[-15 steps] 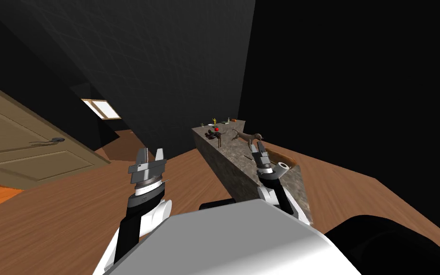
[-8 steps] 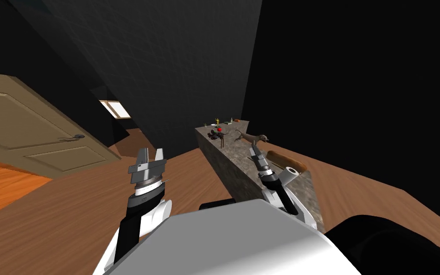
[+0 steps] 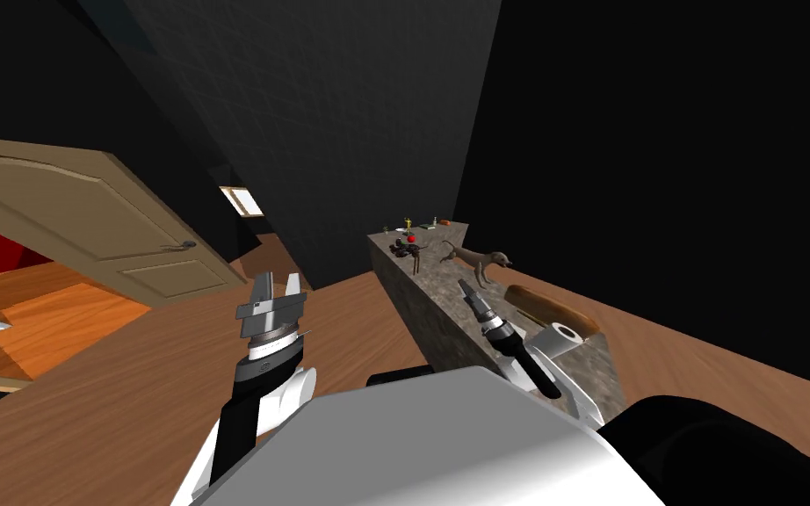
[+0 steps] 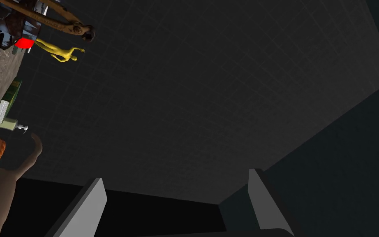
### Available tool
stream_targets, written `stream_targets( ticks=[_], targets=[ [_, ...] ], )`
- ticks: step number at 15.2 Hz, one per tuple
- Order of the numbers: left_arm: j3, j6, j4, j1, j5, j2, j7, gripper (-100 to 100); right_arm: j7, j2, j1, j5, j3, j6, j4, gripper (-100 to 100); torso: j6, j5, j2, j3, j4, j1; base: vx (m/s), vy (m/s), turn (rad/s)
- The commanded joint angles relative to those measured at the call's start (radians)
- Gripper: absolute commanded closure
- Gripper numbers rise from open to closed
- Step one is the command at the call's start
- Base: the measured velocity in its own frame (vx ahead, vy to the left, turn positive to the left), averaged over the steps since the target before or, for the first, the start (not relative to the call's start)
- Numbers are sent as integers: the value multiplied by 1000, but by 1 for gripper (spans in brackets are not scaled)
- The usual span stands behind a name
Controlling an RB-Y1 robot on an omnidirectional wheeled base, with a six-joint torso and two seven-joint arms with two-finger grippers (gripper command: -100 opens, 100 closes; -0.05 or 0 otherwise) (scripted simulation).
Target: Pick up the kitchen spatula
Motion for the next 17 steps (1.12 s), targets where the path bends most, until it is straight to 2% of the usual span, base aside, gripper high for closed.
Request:
stream_targets(
  ticks=[1, 2, 3, 4, 5, 6, 8, 9, 10, 11, 12, 13, 14, 16, 17],
  targets=[
    [0, 0, 0, 0, 0, 0, 0, 0, 2, -30, 8, 5, 3, 0, 6, -100, 0, 0, 0, 0, 0, 0, 28, -4, 25],
    [0, 0, 0, 0, 0, 0, 0, 0, 0, -67, 21, 12, 4, -2, 37, -100, 0, 0, 0, 0, 0, 0, 32, 4, 99],
    [0, 0, 0, 0, 0, 0, 0, 0, 0, -82, 21, 12, 4, -2, 37, -100, 0, 0, 0, 0, 0, 0, 32, 3, 132],
    [0, 0, 0, 0, 0, 0, 0, 0, -2, -109, 34, 20, 5, -3, 69, -100, 0, 0, 0, 0, 0, 0, 32, 4, 190],
    [0, 0, 0, 0, 0, 0, 0, 0, -2, -133, 34, 20, 5, -3, 69, -100, 0, 0, 0, 0, 0, 0, 32, 2, 159],
    [0, 0, 0, 0, 0, 0, 0, 0, -4, -157, 48, 27, 6, -5, 101, -100, 0, 0, 0, 0, 0, 0, 33, -2, 177],
    [0, 0, 0, 0, 0, 0, 0, 0, -4, -188, 48, 27, 6, -5, 101, -100, 0, 0, 0, 0, 0, 0, 31, -3, 86],
    [0, 0, 0, 0, 0, 0, 0, 0, -7, -221, 63, 35, 7, -6, 134, -100, 0, 0, 1, 0, 0, 0, 26, 1, 117],
    [0, 0, 0, 0, 0, 0, 0, 0, -7, -241, 63, 35, 7, -6, 134, -100, 0, 0, 1, 0, 0, 0, 26, -1, 127],
    [0, 0, 0, 0, 0, 0, 0, 0, -7, -242, 63, 35, 7, -6, 134, -100, 0, 0, 1, 0, 0, 0, 19, -4, 58],
    [0, 0, 0, 0, 0, 0, 0, 0, -9, -278, 78, 43, 8, -7, 168, -100, 0, 0, 1, 1, 0, 0, 21, 3, 151],
    [0, 0, 0, 0, 0, 0, 0, 0, -9, -296, 78, 43, 8, -7, 168, -100, 0, 0, 1, 1, 0, 1, 23, 1, 147],
    [0, 0, 0, 0, 0, 0, 0, 0, -12, -321, 93, 51, 10, -8, 202, -100, 0, 0, 1, 1, 0, 1, 24, -2, 209],
    [0, 0, 0, 0, 0, 0, 0, 0, -12, -350, 93, 51, 10, -8, 202, -100, 0, 0, 1, 0, 0, 0, 22, -7, 93],
    [0, 0, 0, 0, 0, 0, 0, 0, -15, -383, 108, 59, 12, -8, 236, -100, 0, 0, 1, 1, 0, 0, 20, -2, 121]
  ],
)
